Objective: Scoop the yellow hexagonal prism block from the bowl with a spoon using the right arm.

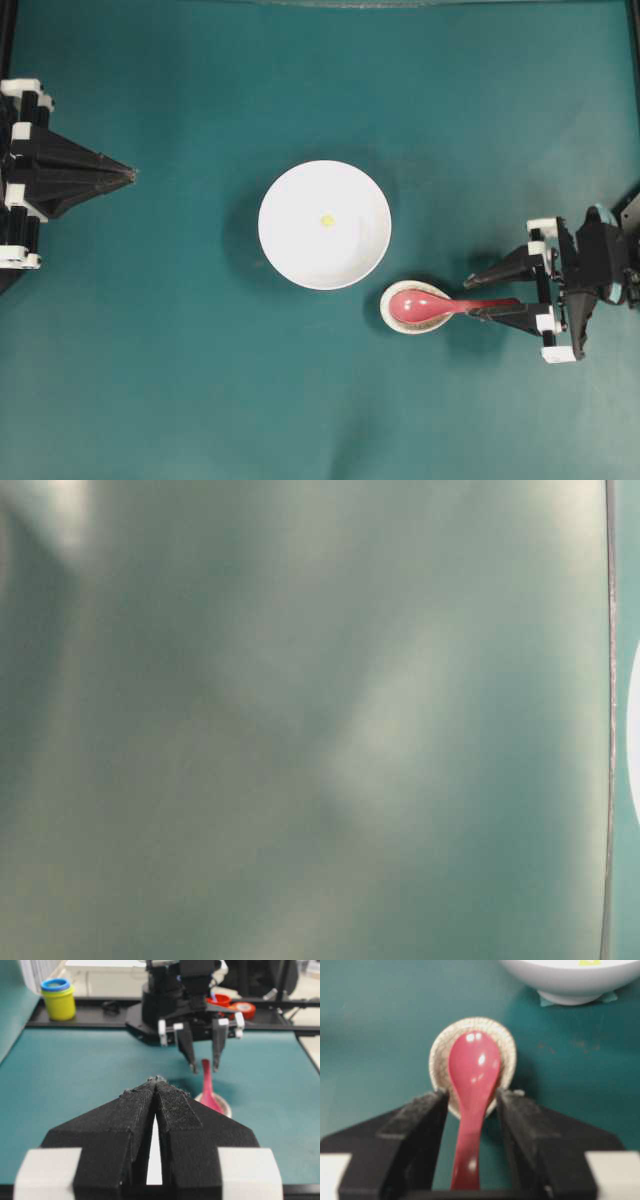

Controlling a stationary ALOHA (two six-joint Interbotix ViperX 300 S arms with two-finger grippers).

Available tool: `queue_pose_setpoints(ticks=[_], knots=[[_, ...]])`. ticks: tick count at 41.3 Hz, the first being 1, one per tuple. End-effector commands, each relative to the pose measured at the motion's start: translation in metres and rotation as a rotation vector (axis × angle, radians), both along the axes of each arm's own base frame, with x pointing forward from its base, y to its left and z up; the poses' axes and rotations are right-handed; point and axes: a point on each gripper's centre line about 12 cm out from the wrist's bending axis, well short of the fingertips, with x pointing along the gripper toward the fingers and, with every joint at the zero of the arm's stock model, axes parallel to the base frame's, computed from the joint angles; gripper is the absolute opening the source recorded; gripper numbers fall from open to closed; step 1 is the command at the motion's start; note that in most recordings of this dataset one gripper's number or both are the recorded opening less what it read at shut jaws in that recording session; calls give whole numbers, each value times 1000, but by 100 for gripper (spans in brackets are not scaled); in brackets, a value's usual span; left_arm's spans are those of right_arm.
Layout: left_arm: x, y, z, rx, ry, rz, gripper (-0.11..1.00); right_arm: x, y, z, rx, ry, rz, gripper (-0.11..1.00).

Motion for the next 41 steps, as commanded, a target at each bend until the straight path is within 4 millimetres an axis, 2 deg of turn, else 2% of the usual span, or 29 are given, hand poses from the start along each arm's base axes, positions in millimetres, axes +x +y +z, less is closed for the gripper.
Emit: queue_pose_setpoints(ticks=[1, 23, 41], knots=[[2, 0, 7, 5, -20, 1, 0, 3, 4, 3, 2, -30, 10, 51], [3, 0, 8, 5, -23, 1, 0, 5, 8, -19, -54, 35, 25, 51], [3, 0, 7, 4, -20, 1, 0, 7, 10, -19, -126, 34, 51, 51]])
